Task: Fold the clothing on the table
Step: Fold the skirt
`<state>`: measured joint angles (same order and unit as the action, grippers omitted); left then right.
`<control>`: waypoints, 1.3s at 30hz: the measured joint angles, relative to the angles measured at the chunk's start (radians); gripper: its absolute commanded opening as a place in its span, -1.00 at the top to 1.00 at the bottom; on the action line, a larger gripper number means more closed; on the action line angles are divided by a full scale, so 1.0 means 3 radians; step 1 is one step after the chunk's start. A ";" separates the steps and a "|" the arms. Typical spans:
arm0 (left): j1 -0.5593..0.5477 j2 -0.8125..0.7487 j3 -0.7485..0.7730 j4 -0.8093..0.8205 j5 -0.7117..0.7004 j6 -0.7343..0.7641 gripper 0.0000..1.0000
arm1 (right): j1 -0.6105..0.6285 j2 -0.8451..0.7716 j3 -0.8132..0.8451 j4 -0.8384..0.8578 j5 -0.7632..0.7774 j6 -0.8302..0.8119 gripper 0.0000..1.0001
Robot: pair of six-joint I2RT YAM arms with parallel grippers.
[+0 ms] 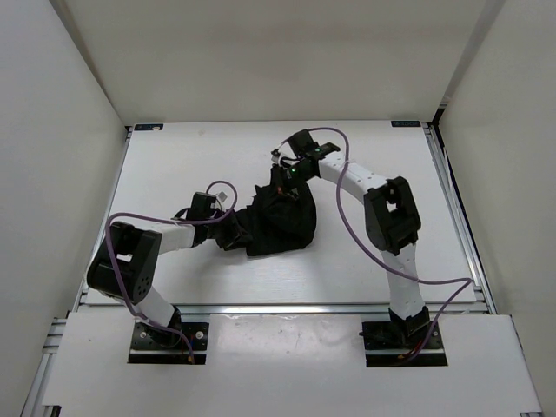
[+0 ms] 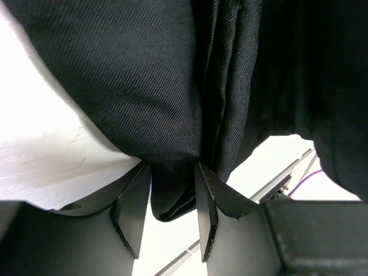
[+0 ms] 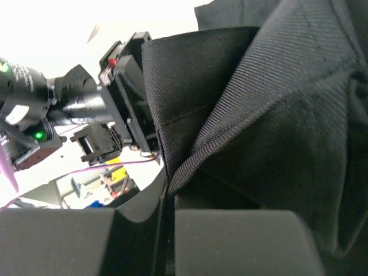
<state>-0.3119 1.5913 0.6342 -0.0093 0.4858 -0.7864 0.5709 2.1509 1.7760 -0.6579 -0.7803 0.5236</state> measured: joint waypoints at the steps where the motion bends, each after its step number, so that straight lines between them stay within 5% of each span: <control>1: 0.0015 -0.0008 -0.0017 0.0013 0.0010 0.0000 0.06 | 0.0024 0.0080 0.0074 0.0003 -0.0031 0.0015 0.99; 4: 0.0088 -0.0039 -0.0075 0.0046 0.0057 0.0000 0.05 | 0.0071 0.0312 0.0278 -0.0008 -0.0137 0.0071 0.78; 7: 0.0164 -0.0081 -0.0122 0.0055 0.0078 0.0009 0.04 | 0.0098 0.0463 0.0352 0.0075 -0.0374 0.0202 -0.22; 9: 0.0230 -0.0118 -0.0144 0.0036 0.0076 0.0033 0.03 | 0.0106 0.0453 0.0244 0.0329 -0.0552 0.0337 -0.29; 14: 0.0613 -0.0294 -0.0183 -0.0072 0.0053 0.0109 0.04 | 0.0055 0.0039 -0.0506 0.1345 -0.0919 0.0900 -0.10; 18: 0.0996 -0.0484 -0.0167 -0.0169 0.0056 0.0164 0.04 | -0.0161 -0.0520 -0.1012 0.1835 -0.1019 0.1176 0.25; 23: 0.1275 -0.0623 -0.0167 0.0036 0.0350 -0.0056 0.31 | -0.0577 -0.1233 -0.1581 0.2082 -0.1001 0.1176 0.60; 26: 0.1077 -0.0654 -0.0151 0.0364 0.0628 -0.0365 0.71 | -0.0739 -0.1390 -0.1855 0.2012 -0.0926 0.1067 0.97; 28: 0.0792 -0.0651 -0.0122 0.0670 0.0800 -0.0619 0.87 | -0.0762 -0.1317 -0.1928 0.1857 -0.0865 0.0968 1.00; 33: 0.0215 -0.0490 0.0079 0.1244 0.0969 -0.1038 0.95 | -0.0654 -0.0716 -0.1685 0.1451 -0.0721 0.0690 0.99; 39: -0.0013 -0.0053 0.0210 0.1297 0.0823 -0.1036 1.00 | -0.0454 -0.0182 -0.1305 0.1134 -0.0621 0.0497 1.00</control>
<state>-0.3157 1.5753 0.6971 0.3798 0.7326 -1.0973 0.4347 2.0964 1.3846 -0.3176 -0.9665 0.6727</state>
